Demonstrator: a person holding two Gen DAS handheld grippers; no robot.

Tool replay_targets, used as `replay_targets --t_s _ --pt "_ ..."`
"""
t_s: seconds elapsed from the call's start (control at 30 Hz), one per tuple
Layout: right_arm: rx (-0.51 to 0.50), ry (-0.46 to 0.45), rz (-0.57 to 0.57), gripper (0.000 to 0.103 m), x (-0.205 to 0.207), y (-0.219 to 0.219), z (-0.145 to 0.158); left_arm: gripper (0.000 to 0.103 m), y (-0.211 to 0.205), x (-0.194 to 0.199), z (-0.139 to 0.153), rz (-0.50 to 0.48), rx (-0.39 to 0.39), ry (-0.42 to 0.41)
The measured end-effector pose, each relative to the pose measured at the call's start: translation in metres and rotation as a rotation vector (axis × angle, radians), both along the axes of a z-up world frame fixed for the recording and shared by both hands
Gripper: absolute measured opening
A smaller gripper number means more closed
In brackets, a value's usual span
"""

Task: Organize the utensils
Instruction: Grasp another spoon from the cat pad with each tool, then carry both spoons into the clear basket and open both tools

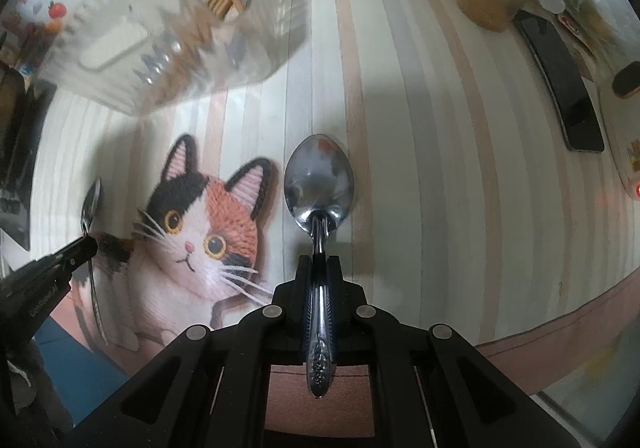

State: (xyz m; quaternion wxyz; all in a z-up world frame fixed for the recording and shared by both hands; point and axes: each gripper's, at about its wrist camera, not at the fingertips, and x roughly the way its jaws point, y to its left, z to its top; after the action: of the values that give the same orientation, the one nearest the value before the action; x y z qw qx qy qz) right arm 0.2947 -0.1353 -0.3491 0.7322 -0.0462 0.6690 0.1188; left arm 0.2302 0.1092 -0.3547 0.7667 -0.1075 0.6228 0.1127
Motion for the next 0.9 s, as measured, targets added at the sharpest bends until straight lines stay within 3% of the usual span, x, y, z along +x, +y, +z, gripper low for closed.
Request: replay_targets --t_s 0.3,0.53,0.63,0.77,0.8,0.87,0.9 --pt "0.082 -0.067 -0.006 0.007 0.006 -0.009 0.041 0.0 0.022 -0.01 0.056 0.074 -0.004 -0.119" --pt "0.166 -0.14 -0.012 0.007 0.017 -0.007 0.094 0.0 0.041 -0.013 0.105 0.11 -0.023 -0.23" --pt "0.19 -0.168 -0.001 0.007 0.022 0.0 0.111 0.0 0.053 -0.009 0.113 0.116 -0.026 -0.259" --pt "0.189 -0.164 -0.005 0.007 0.023 0.004 0.111 0.006 0.064 -0.005 0.091 0.097 -0.116 -0.224" --pt "0.186 -0.157 -0.01 0.007 0.022 0.003 0.108 0.01 0.065 -0.005 0.072 0.082 -0.157 -0.188" --pt "0.171 -0.134 -0.023 0.007 0.02 -0.001 0.093 0.031 0.063 -0.006 0.045 0.077 -0.187 -0.125" --pt "0.164 -0.124 -0.028 0.007 0.02 -0.002 0.087 0.031 0.06 -0.006 0.03 0.072 -0.209 -0.106"
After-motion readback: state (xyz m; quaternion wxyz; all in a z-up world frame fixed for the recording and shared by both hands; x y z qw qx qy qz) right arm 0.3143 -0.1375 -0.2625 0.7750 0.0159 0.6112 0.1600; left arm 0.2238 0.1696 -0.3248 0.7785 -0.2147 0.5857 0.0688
